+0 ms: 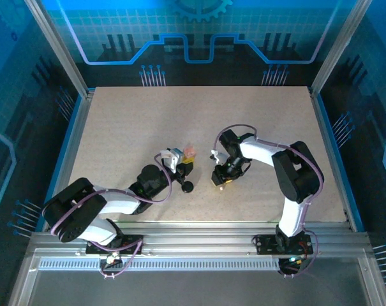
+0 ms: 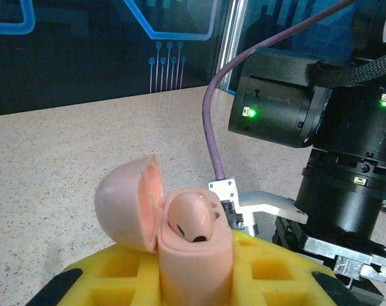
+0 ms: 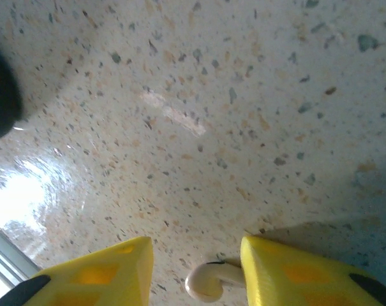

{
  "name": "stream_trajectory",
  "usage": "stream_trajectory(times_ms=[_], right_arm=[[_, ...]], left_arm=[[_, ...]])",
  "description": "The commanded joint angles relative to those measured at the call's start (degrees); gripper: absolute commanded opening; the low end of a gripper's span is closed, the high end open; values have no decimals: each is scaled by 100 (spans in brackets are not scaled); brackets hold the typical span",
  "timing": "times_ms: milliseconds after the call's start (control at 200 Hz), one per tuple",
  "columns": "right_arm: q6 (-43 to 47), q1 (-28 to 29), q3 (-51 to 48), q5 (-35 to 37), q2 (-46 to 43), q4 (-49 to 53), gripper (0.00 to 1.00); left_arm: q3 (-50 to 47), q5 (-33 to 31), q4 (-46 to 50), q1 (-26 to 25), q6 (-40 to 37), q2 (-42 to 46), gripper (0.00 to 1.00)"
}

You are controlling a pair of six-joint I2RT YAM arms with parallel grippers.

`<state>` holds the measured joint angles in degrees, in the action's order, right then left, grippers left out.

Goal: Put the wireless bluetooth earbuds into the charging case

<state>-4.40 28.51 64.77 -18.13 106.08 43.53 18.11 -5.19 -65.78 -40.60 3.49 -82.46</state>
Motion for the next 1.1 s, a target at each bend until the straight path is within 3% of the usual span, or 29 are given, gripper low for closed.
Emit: stream_trajectory(times_ms=[0, 190, 455, 745, 1096], right_arm=[[135, 144, 6, 500, -301, 714, 42], [122, 262, -111, 471, -425, 745, 41], [129, 490, -40, 1136, -483, 561, 41], [1132, 1126, -26, 1975, -765, 464, 43], [1495, 1169, 248, 2196, -507, 612, 42]], left_arm=[[-1, -46, -28, 44, -67, -17, 22], [35, 0, -14, 42, -57, -46, 22], [44, 36, 40, 36, -39, -15, 22], [69, 0, 161, 45, -45, 51, 22], [96, -43, 389, 50, -111, 195, 22]])
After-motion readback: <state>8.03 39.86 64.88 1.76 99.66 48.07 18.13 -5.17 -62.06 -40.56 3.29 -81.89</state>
